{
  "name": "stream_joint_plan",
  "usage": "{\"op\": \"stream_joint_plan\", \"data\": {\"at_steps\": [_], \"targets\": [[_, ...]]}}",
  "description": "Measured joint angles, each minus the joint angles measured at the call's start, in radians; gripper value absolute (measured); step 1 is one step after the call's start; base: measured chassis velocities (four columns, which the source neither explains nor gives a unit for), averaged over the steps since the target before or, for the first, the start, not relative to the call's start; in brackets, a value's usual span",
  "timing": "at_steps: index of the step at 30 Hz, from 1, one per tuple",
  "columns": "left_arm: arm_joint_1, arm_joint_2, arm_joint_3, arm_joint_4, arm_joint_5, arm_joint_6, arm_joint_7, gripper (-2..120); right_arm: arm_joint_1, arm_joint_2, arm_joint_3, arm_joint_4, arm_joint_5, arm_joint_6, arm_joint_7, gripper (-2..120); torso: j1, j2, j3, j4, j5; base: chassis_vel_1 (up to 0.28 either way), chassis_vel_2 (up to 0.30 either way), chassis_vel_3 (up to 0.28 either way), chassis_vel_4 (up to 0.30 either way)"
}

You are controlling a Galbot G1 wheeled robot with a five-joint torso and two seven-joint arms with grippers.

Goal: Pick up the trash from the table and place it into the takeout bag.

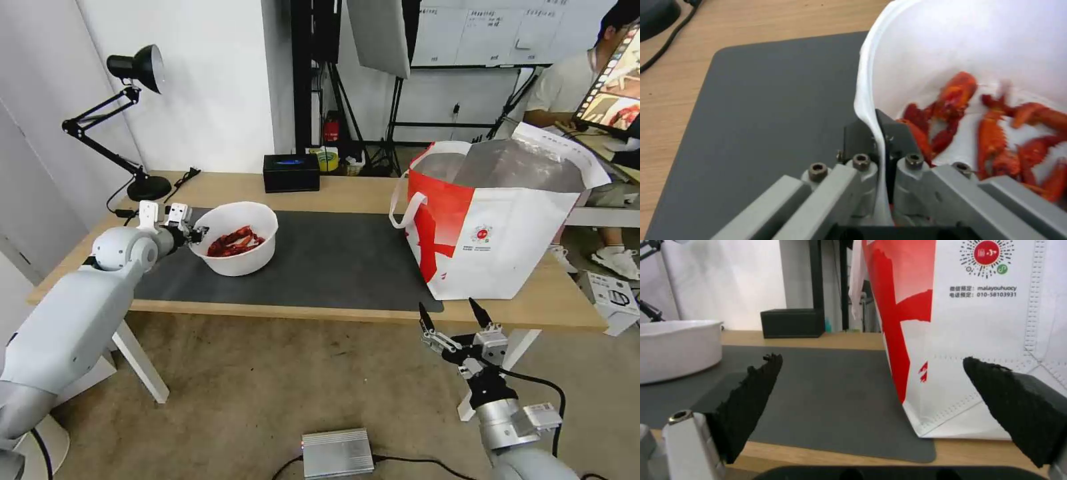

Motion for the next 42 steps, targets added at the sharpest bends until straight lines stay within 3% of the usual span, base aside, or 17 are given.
{"op": "stream_joint_plan", "data": {"at_steps": [18,42], "targets": [[0.087,0.029,-0.047,-0.107,-0.050,-0.007,-0.002,0,0.000,0.000,0.000,0.000,0.000,0.000,0.000,100,0.000,0.000,0.000,0.0000,-0.0002,0.000,0.000,0.000,0.000],[0.224,0.055,-0.159,-0.349,-0.173,0.001,-0.056,0,0.000,0.000,0.000,0.000,0.000,0.000,0.000,100,0.000,0.000,0.000,0.0000,0.0000,0.000,0.000,0.000,0.000]]}}
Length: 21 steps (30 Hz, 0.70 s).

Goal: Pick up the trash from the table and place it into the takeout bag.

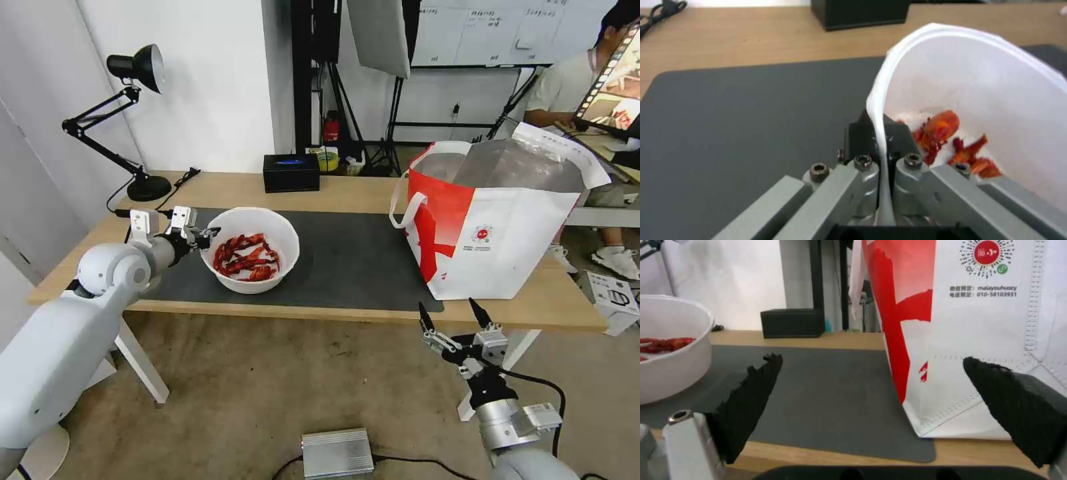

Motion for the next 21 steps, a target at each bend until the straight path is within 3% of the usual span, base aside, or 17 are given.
{"op": "stream_joint_plan", "data": {"at_steps": [10,21], "targets": [[0.035,0.000,-0.020,-0.113,-0.142,0.025,-0.077,0,0.000,0.000,0.000,0.000,0.000,0.000,0.000,100,0.000,0.000,0.000,-0.0001,0.0000,0.000,0.000,0.000,0.000],[0.031,-0.006,-0.010,-0.191,-0.224,0.031,-0.128,0,0.000,0.000,0.000,0.000,0.000,0.000,0.000,100,0.000,0.000,0.000,0.0000,0.0000,0.000,0.000,0.000,0.000]]}}
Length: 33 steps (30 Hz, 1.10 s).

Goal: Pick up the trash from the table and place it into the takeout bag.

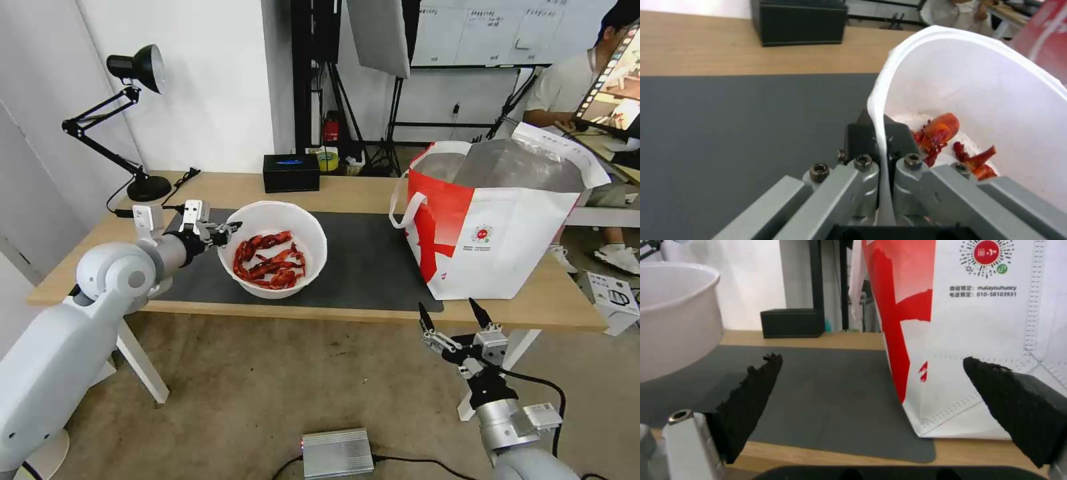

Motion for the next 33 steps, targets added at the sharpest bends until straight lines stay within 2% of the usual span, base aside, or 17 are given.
{"op": "stream_joint_plan", "data": {"at_steps": [8,15,33], "targets": [[-0.041,-0.002,0.024,-0.045,-0.036,-0.001,-0.013,0,0.000,0.000,0.000,0.000,0.000,0.000,0.000,100,0.000,0.000,0.000,0.0000,0.0001,0.000,0.000,0.000,0.000],[-0.112,-0.022,0.079,-0.075,-0.075,-0.008,-0.039,0,0.000,0.000,0.000,0.000,0.000,0.000,0.000,100,0.000,0.000,0.000,0.0000,0.0001,0.000,0.000,0.000,0.000],[-0.380,-0.156,0.283,-0.011,-0.130,-0.017,-0.096,0,0.000,0.000,0.000,0.000,0.000,0.000,0.000,100,0.000,0.000,0.000,0.0000,0.0002,0.000,0.000,0.000,0.000]]}}
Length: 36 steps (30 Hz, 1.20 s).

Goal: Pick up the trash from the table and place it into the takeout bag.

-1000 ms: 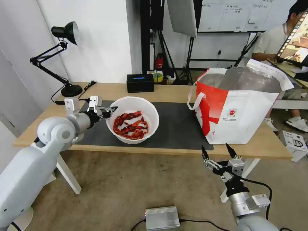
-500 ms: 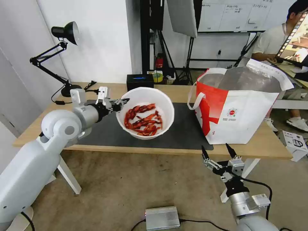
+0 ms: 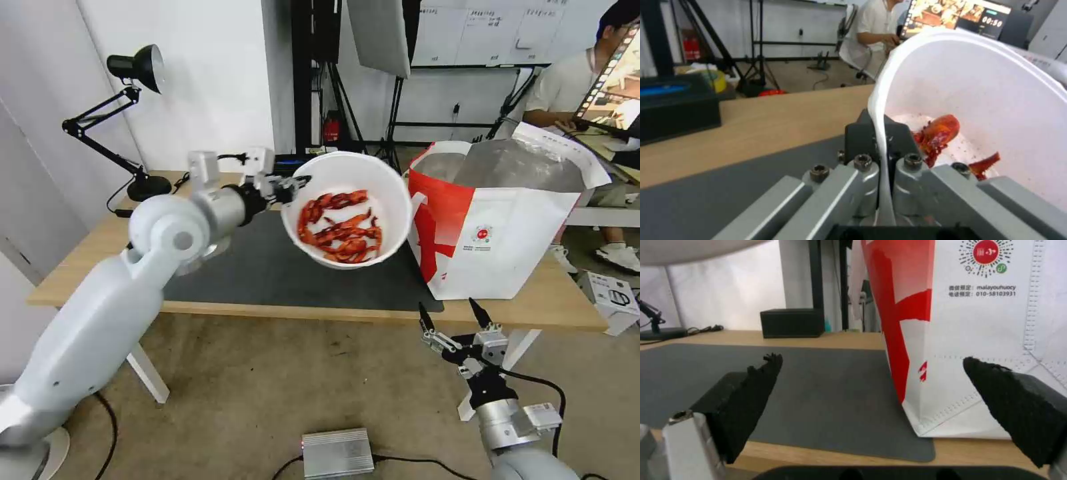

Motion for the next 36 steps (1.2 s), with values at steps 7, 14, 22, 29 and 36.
{"op": "stream_joint_plan", "data": {"at_steps": [7,14,22,29,36], "targets": [[-0.097,-0.053,0.070,0.038,-0.042,0.001,-0.034,0,0.000,0.000,0.000,0.000,0.000,0.000,0.000,100,0.000,0.000,0.000,0.0000,-0.0001,0.000,0.000,0.000,0.000],[-0.180,-0.083,0.127,0.077,-0.073,-0.001,-0.051,0,0.000,0.000,0.000,0.000,0.000,0.000,0.000,100,0.000,0.000,0.000,0.0000,-0.0001,0.000,0.000,0.000,0.000],[-0.278,-0.117,0.182,0.126,-0.108,-0.006,-0.065,0,0.000,0.000,0.000,0.000,0.000,0.000,0.000,100,0.000,0.000,0.000,0.0001,-0.0001,0.000,0.000,0.000,0.000],[-0.326,-0.173,0.213,0.166,-0.113,-0.007,-0.074,0,0.000,0.000,0.000,0.000,0.000,0.000,0.000,100,0.000,0.000,0.000,0.0001,-0.0001,0.000,0.000,0.000,0.000],[-0.362,-0.236,0.235,0.218,-0.111,-0.009,-0.081,0,0.000,0.000,0.000,0.000,0.000,0.000,0.000,100,0.000,0.000,0.000,0.0000,-0.0001,0.000,0.000,0.000,0.000]]}}
